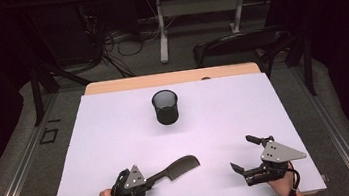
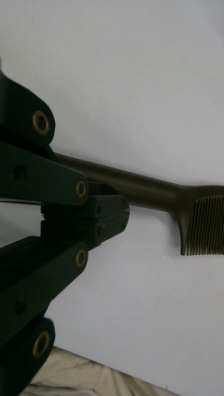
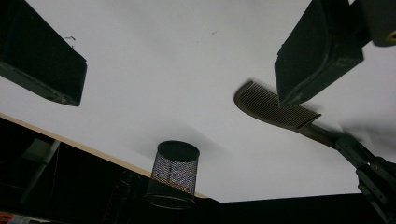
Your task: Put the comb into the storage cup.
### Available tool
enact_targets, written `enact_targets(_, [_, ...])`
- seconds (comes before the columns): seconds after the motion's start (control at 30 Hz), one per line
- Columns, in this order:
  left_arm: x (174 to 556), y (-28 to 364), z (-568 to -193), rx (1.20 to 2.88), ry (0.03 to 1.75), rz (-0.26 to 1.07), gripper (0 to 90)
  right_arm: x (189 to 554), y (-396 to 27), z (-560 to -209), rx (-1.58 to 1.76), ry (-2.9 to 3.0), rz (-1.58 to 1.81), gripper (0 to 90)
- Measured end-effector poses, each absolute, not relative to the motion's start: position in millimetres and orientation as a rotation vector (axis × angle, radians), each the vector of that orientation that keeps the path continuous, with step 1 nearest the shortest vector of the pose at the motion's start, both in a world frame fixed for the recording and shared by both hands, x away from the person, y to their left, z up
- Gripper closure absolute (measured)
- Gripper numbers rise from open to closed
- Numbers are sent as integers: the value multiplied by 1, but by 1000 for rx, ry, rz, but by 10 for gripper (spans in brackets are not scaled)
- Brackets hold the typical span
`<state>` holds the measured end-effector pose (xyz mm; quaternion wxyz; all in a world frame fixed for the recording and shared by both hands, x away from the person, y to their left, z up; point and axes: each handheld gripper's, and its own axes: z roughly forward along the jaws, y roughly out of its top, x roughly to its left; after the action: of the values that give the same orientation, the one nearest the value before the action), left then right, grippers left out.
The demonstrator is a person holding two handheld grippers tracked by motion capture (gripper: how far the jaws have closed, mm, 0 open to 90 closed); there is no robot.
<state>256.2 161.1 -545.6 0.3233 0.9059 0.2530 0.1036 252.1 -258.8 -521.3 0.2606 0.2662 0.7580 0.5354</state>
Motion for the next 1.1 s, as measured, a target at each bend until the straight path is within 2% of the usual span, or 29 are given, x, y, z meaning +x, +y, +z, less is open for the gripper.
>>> enact_targets(0.6, [256, 163, -544, 2363, 656, 265, 898, 252, -260, -521, 732, 2050, 1452, 20])
enact_targets(0.8, [252, 170, -537, 2341, 652, 259, 805, 251, -260, -520, 722, 2045, 1452, 20])
enact_targets(0.83, [252, 171, -536, 2335, 652, 256, 759, 250, -260, -520, 724, 2046, 1455, 21])
enact_targets(0.9, [252, 172, -534, 2334, 646, 255, 750, 250, -259, -520, 725, 2046, 1454, 20])
enact_targets(1.1, [256, 176, -527, 2333, 630, 253, 598, 251, -260, -520, 730, 2047, 1448, 21])
